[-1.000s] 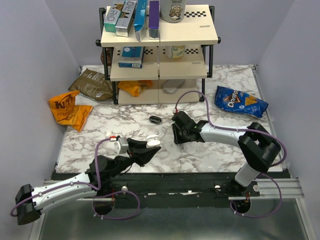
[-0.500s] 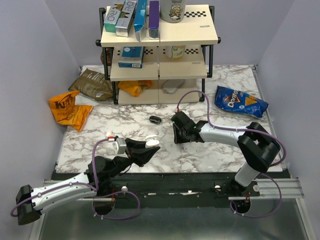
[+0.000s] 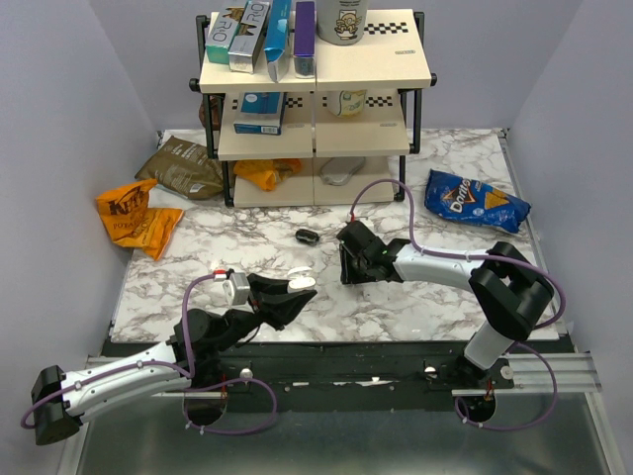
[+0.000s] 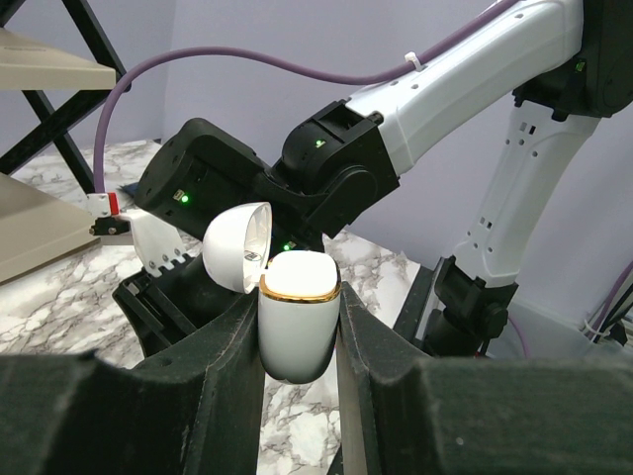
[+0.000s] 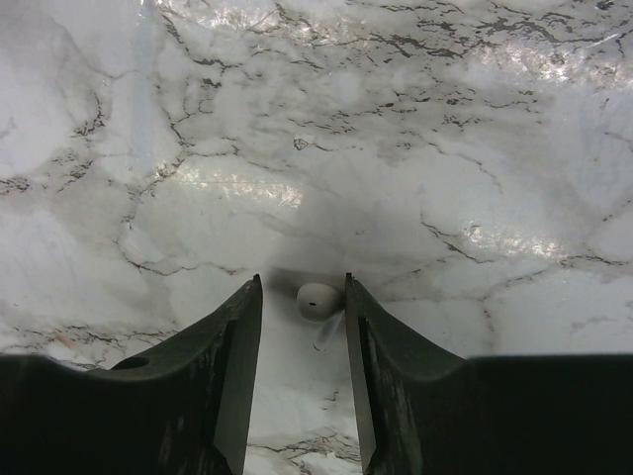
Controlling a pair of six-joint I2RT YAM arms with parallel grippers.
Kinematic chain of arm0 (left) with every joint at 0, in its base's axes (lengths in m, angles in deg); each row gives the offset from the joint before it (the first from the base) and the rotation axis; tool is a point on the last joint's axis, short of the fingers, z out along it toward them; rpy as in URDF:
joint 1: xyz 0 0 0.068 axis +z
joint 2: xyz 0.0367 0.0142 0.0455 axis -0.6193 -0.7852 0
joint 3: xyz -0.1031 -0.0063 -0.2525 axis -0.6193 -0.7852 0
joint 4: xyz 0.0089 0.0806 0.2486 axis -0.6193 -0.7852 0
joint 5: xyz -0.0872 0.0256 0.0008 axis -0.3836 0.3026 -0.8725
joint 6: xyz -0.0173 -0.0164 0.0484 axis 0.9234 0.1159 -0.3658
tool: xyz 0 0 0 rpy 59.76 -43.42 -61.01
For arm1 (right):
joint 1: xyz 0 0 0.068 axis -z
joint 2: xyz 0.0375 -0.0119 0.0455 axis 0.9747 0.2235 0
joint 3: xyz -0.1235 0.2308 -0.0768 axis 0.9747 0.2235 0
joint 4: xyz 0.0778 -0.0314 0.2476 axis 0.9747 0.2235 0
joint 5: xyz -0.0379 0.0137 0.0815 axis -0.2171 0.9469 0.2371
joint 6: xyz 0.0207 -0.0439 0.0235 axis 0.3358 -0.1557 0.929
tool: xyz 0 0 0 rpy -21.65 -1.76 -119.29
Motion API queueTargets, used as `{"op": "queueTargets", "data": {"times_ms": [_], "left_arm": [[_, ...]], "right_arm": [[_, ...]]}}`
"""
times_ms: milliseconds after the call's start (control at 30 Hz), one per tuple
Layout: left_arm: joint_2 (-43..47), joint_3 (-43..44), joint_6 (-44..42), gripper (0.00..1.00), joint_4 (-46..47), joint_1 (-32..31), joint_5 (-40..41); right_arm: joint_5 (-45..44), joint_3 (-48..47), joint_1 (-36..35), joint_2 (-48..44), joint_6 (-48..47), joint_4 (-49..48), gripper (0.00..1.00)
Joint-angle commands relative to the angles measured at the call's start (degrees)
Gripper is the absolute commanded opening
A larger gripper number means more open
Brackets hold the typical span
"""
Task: Insert the wireless bluetooth earbuds into the charging case
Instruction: Pick up the earbud from the center of the board.
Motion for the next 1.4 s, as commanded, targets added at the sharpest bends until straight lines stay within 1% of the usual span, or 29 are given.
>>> {"op": "queueTargets", "data": {"times_ms": [0,100,233,367,400,500,667,967,1367], "left_arm": [[0.6,0.6,0.2,0.00,-0.3,-0.4,1.0],[0.6,1.0,0.1,0.00,-1.1,-0.5,1.1],[0.6,1.1,0.0,0.00,-1.0,-0.6,1.3],[0.4,0.9,0.0,0.00,-0.5,-0.6,1.5],[0.4,1.0,0.0,0.00,-0.5,-0.6,1.7],[0.4,1.0,-0.2,0.00,-0.6,-0.7,1.9],[0.8,0.6,0.2,0.00,0.0,-0.8,1.7],[1.2,0.3,0.4,0.00,0.1,-1.0,1.8],[0.8,0.2,0.4,0.00,0.0,-1.1,2.2]], "right_arm": [[1.5,2.6,-0.8,2.3,1.0,7.8,0.48],[1.3,1.9,-0.7,1.5,0.5,10.3,0.48],[1.0,-0.7,-0.7,0.8,-1.1,14.6,0.52],[2.5,-5.5,0.7,2.1,-3.8,18.6,0.54],[2.5,-7.7,1.0,2.8,-4.4,20.4,0.54],[1.9,-10.3,1.7,4.7,-6.8,23.2,0.54],[3.4,-12.2,2.0,6.6,-7.2,23.4,0.54],[7.7,-13.1,2.1,7.4,-4.1,20.0,0.54],[5.0,-17.4,2.0,10.5,-4.1,20.3,0.54]]}}
